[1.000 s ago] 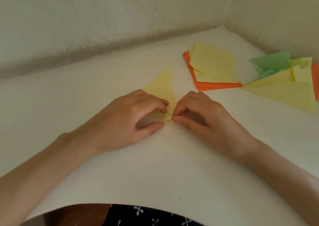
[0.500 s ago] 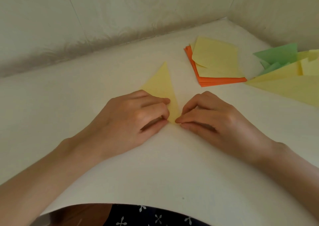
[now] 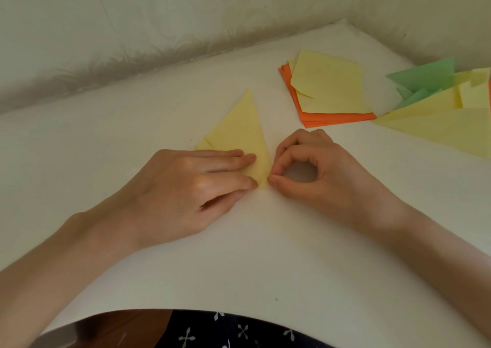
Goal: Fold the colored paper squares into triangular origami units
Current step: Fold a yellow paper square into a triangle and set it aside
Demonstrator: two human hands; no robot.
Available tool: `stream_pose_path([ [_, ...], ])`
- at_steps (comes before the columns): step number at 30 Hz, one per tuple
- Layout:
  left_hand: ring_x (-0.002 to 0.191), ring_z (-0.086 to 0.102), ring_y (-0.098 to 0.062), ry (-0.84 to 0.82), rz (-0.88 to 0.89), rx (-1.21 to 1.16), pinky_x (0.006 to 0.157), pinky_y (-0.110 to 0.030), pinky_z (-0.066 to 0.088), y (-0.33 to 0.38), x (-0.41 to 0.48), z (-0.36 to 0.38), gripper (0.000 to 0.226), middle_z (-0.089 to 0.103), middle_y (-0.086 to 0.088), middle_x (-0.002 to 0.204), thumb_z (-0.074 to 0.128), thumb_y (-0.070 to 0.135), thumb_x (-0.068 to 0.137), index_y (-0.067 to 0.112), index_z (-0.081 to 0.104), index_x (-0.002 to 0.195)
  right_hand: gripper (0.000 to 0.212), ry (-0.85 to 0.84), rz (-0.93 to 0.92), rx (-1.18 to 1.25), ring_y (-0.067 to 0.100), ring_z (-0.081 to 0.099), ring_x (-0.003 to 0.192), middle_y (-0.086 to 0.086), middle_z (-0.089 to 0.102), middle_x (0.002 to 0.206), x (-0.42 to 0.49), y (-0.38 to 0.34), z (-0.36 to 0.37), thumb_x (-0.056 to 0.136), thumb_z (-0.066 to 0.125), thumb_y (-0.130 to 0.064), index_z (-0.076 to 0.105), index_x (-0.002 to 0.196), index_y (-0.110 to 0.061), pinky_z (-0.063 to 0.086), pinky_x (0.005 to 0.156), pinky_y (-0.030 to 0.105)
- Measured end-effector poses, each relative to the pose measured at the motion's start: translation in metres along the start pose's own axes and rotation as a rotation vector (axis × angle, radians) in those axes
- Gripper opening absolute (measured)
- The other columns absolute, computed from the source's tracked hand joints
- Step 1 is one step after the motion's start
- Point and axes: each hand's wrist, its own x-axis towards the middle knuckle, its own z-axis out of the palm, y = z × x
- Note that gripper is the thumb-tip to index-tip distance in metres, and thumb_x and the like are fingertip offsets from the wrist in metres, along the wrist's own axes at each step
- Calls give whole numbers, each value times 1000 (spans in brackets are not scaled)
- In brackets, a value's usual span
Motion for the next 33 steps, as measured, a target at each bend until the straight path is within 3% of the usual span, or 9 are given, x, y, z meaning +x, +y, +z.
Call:
stream_pose_path([
  [6,114,61,-18,-70,77,74,74,-37,59,-2,-2,-4,36,63,-3,126,48,21,90,25,66,121,14,50,18,-41,9,42,98,-16,53,93,0,0,5,76,72,-20,60,71,-27,30,85,8],
  [17,114,60,-19,-92,64,91,71,-38,59,-1,-2,-5,36,62,-3,126,46,26,89,28,67,118,11,-19,71,-56,8,37,104,-16,48,100,0,-5,0,77,67,-19,60,71,-25,24,85,1],
  [23,114,60,-20,-108,60,96,72,-37,59,-1,-2,-5,37,61,-3,128,44,26,89,29,67,117,19,-46,90,-45,8,35,104,-9,47,105,-1,-4,-2,76,67,-22,51,78,-31,25,88,6],
  [26,112,62,-21,-110,72,107,68,-37,59,-1,-2,-5,37,62,-4,127,44,26,89,28,68,117,13,-18,83,-18,3,34,99,-18,45,98,0,-3,-1,79,61,-38,49,82,-36,25,85,4],
  [29,111,63,-20,-104,74,117,67,-37,59,0,-1,-5,37,62,-4,126,45,25,88,28,68,116,14,67,79,-85,5,30,94,-21,40,92,0,-1,6,82,56,-43,48,77,-34,27,82,12],
  [33,111,62,-20,-100,75,118,71,-36,59,-1,-1,-4,36,62,-4,126,45,24,89,29,68,116,16,83,41,-206,7,27,93,-15,37,93,1,-1,9,82,60,-30,45,78,-28,25,80,22],
])
